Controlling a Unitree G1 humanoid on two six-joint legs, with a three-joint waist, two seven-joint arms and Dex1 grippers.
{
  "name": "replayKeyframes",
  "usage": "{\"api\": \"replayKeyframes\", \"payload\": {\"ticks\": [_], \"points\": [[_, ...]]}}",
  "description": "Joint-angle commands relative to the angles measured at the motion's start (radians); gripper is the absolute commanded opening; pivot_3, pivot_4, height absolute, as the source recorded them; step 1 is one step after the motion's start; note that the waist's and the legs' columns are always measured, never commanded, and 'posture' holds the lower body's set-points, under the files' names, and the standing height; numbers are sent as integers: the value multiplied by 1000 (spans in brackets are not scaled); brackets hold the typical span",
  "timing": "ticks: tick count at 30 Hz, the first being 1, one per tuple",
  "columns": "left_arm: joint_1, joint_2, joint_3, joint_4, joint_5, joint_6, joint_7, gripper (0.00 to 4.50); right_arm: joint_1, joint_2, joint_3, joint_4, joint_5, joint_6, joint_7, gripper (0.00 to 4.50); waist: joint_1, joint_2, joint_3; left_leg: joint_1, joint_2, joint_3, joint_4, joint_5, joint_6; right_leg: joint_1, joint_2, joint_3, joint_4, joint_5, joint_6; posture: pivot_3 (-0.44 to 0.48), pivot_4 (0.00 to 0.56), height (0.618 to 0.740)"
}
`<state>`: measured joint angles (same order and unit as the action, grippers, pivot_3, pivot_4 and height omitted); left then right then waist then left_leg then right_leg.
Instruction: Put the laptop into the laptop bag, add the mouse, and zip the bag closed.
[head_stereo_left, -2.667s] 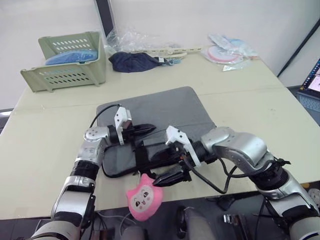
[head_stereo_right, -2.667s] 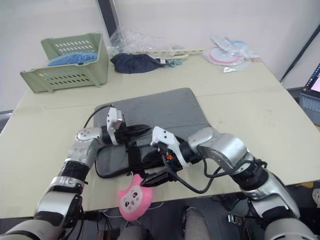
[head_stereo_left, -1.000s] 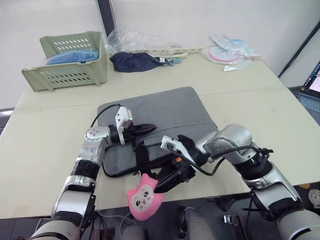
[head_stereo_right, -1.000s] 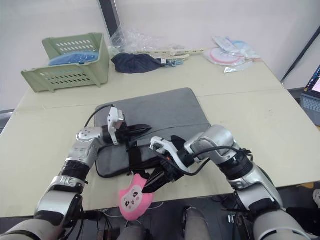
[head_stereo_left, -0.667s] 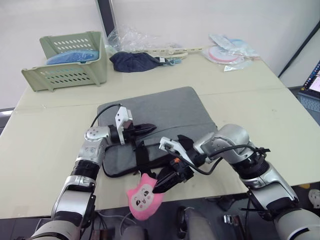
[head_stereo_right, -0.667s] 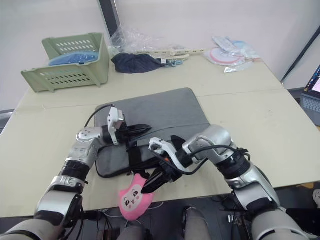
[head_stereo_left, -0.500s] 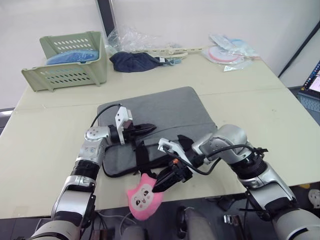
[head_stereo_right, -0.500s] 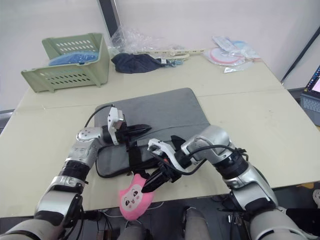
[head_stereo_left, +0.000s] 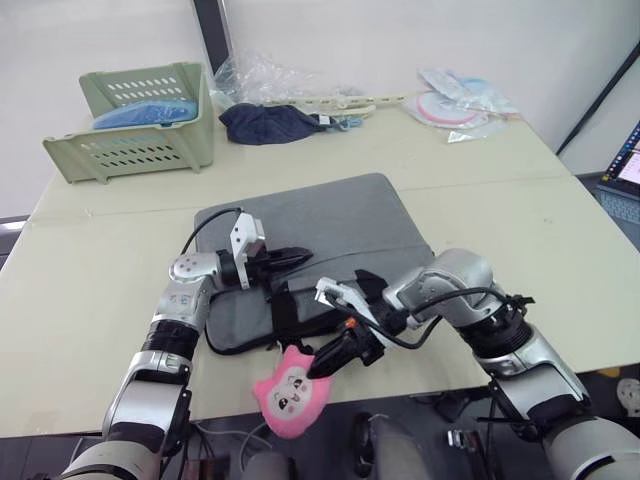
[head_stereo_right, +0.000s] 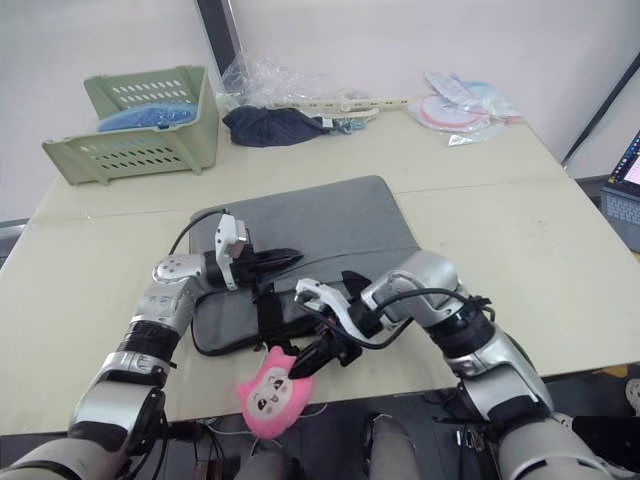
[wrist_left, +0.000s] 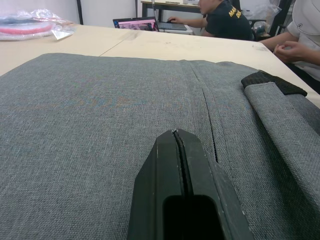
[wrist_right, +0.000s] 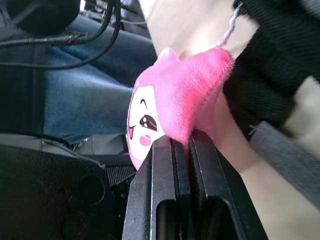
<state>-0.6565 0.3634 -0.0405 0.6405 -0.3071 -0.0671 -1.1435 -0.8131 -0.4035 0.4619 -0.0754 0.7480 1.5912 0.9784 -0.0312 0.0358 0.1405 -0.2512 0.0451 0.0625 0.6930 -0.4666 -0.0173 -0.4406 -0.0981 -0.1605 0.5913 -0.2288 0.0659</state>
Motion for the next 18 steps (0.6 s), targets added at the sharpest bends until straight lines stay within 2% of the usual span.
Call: {"api": "replayKeyframes", "payload": {"ticks": [1, 7, 18], "points": [[75, 3, -45, 84, 76, 42, 17, 0, -36, -27, -93, -22, 43, 22, -13, 107, 0, 0, 0, 0, 0, 0, 0, 0, 0, 0, 0, 0, 0, 0, 0, 0, 150, 740], [81, 3, -58, 96, 88, 28, 8, 0, -25, -106, -141, -79, 141, 23, -40, 107, 1, 0, 0, 0, 0, 0, 0, 0, 0, 0, 0, 0, 0, 0, 0, 0, 150, 740], [94, 5, -93, 115, 124, -7, -9, 0, 61, -239, -200, -155, 365, 23, -189, 107, 3, 0, 0, 0, 0, -1, -1, 0, 0, 0, -1, -1, -1, 0, 0, 0, 150, 740]]}}
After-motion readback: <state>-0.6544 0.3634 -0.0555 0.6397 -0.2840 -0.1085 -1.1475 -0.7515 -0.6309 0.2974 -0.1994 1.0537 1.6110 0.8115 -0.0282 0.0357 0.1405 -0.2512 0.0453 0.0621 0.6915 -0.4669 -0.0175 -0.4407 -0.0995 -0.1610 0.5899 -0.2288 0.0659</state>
